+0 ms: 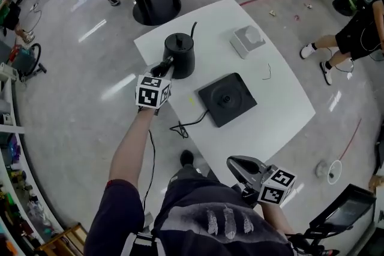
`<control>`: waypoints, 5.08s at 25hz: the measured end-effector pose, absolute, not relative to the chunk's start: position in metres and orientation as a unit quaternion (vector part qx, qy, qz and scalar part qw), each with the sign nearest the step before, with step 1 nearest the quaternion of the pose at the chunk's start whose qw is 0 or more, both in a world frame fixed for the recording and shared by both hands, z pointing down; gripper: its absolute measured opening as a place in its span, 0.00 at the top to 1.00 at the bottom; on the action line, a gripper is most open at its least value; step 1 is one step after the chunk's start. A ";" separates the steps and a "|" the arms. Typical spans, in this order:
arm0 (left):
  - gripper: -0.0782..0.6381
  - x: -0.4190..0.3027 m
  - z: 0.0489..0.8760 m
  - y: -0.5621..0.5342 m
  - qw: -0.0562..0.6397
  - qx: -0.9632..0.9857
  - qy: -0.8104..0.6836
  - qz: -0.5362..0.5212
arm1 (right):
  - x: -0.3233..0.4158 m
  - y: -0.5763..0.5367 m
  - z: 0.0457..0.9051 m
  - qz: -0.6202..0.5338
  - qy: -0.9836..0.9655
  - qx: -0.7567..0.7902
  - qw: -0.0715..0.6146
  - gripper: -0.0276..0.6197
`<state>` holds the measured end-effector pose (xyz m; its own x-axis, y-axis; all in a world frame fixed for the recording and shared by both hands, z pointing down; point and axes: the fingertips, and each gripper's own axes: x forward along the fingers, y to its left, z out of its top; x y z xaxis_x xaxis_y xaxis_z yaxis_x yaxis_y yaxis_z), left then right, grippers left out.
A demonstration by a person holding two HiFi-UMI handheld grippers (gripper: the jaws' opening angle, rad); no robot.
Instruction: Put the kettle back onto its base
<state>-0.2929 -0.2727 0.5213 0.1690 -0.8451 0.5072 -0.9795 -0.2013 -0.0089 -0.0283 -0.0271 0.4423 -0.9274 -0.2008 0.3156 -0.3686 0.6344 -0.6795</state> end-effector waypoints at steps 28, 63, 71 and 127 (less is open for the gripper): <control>0.81 -0.243 0.422 -0.269 0.124 0.800 -0.577 0.107 | -0.021 -0.032 0.442 0.393 -0.901 0.160 0.084 0.96; 0.81 -0.098 0.471 -0.254 0.134 0.857 -0.481 0.124 | -0.001 -0.022 0.450 0.415 -0.890 0.182 0.055 0.96; 0.81 -0.089 0.475 -0.242 0.107 0.860 -0.485 0.122 | 0.009 -0.034 0.446 0.408 -0.889 0.201 0.053 0.96; 0.82 -0.084 0.493 -0.168 0.116 0.863 -0.482 0.099 | 0.000 -0.047 0.437 0.390 -0.899 0.188 0.061 0.96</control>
<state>-0.0842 -0.1677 0.4929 0.5149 -0.8092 0.2830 -0.8552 -0.5079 0.1037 0.0004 -0.0466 0.4367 -0.9219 -0.2906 0.2560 -0.3855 0.6245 -0.6793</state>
